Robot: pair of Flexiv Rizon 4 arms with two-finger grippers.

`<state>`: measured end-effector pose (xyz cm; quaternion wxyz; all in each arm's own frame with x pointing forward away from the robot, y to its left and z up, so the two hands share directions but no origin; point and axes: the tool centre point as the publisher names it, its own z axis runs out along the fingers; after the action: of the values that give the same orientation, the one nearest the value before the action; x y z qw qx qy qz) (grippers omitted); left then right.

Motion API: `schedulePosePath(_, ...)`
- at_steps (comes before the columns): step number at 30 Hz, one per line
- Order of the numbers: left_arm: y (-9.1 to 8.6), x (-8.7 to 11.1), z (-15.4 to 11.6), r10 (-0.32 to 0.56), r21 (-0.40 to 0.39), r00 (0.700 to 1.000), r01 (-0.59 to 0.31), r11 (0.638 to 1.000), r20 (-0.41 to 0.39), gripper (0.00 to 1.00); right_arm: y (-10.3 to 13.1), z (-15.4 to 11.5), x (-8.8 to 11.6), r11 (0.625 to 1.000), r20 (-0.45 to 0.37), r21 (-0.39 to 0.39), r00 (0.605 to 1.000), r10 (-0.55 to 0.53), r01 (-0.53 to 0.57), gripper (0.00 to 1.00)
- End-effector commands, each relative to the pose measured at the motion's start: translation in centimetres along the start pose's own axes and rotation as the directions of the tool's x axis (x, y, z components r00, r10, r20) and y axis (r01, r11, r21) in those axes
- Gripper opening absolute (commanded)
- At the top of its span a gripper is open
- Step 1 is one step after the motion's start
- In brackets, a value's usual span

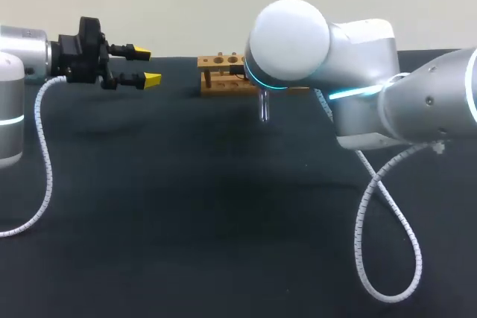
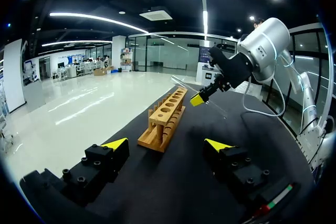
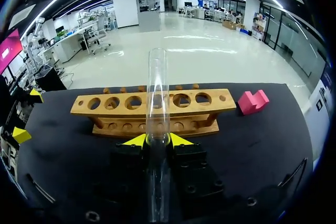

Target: Grasp the test tube, adjust it, and insert it.

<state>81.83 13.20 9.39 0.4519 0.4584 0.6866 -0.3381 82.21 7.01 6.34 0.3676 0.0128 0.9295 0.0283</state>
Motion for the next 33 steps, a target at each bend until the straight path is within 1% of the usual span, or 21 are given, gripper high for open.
schedulePosePath(1,0.0,0.1,-0.1,0.003,-0.001,1.000,-0.003,1.000,0.005,1.00,0.0,0.9,-0.1,1.000,-0.015,-0.003,1.000,0.002,-0.002,0.00)
schedulePosePath(19,0.0,0.1,-0.1,0.003,-0.001,1.000,-0.003,1.000,0.005,1.00,-0.8,2.2,0.4,1.000,-0.083,-0.002,0.996,-0.011,0.011,0.00)
schedulePosePath(31,0.0,0.1,-0.1,0.003,-0.001,1.000,-0.003,1.000,0.005,1.00,-1.0,2.7,0.8,1.000,-0.186,-0.023,0.983,-0.002,-0.003,0.00)
schedulePosePath(33,0.0,0.1,-0.1,0.003,-0.001,1.000,-0.003,1.000,0.005,1.00,-1.0,2.8,0.9,1.000,-0.193,-0.023,0.981,-0.005,0.000,0.00)
